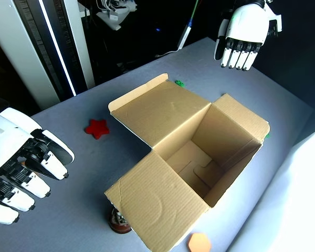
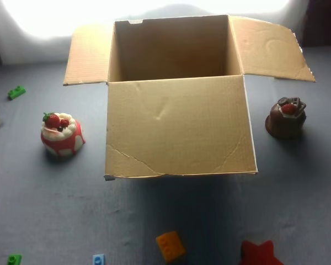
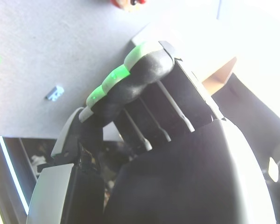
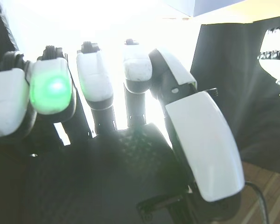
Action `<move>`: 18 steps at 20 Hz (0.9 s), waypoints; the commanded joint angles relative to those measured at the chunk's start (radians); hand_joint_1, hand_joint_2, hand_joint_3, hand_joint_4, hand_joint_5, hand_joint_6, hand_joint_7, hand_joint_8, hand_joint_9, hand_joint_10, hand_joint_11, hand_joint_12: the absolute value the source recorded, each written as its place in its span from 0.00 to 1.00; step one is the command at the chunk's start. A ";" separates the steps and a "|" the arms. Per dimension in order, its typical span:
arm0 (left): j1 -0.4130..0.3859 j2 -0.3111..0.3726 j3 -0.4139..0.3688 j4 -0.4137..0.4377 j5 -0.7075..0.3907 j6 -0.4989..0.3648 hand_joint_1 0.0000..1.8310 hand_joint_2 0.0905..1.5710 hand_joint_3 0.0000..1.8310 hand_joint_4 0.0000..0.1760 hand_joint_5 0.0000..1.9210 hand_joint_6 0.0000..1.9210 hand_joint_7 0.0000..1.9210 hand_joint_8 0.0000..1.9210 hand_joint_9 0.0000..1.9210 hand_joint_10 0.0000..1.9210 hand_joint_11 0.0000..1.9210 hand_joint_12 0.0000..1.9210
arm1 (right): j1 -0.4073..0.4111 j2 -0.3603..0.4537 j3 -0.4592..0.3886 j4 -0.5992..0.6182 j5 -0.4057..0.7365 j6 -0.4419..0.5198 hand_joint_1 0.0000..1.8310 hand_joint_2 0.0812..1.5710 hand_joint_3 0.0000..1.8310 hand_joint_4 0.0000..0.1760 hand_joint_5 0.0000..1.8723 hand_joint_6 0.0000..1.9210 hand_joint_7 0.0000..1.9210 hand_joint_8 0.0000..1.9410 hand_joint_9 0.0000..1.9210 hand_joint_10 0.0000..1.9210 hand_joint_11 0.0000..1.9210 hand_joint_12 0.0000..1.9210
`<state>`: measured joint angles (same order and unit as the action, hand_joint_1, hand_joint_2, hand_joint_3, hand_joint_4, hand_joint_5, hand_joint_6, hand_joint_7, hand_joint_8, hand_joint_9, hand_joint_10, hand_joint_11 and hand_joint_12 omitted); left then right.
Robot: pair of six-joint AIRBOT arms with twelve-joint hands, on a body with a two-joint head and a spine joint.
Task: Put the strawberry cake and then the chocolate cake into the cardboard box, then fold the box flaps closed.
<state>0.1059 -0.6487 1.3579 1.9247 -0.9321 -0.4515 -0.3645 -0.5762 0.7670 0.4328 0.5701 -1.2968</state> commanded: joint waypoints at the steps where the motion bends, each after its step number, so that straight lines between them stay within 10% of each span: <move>1: -0.008 0.008 0.004 -0.061 0.007 0.000 0.16 0.65 0.00 0.02 0.11 0.01 0.06 0.00 0.09 0.01 0.00 0.37 | 0.009 0.012 0.002 -0.012 0.111 0.007 0.04 0.70 0.02 0.00 0.05 0.01 0.05 0.00 0.03 0.01 0.00 0.03; 15: -0.009 0.008 0.020 0.013 -0.016 -0.001 0.30 0.59 0.00 0.27 0.00 0.00 0.00 0.00 0.00 0.00 0.00 0.09 | -0.006 -0.018 0.013 -0.012 0.099 0.088 0.09 0.66 0.00 0.00 0.03 0.00 0.02 0.00 0.00 0.00 0.00 0.00; 18: -0.009 0.007 0.021 0.021 -0.026 -0.024 0.51 0.56 0.00 0.29 0.00 0.00 0.00 0.00 0.00 0.00 0.00 0.03 | -0.006 -0.021 0.015 -0.012 0.109 0.095 0.35 0.63 0.00 0.04 0.00 0.00 0.01 0.00 0.00 0.00 0.00 0.00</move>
<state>0.1059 -0.6487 1.3731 2.0048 -0.9649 -0.4774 -0.3790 -0.6090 0.7757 0.4294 0.5495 -1.2072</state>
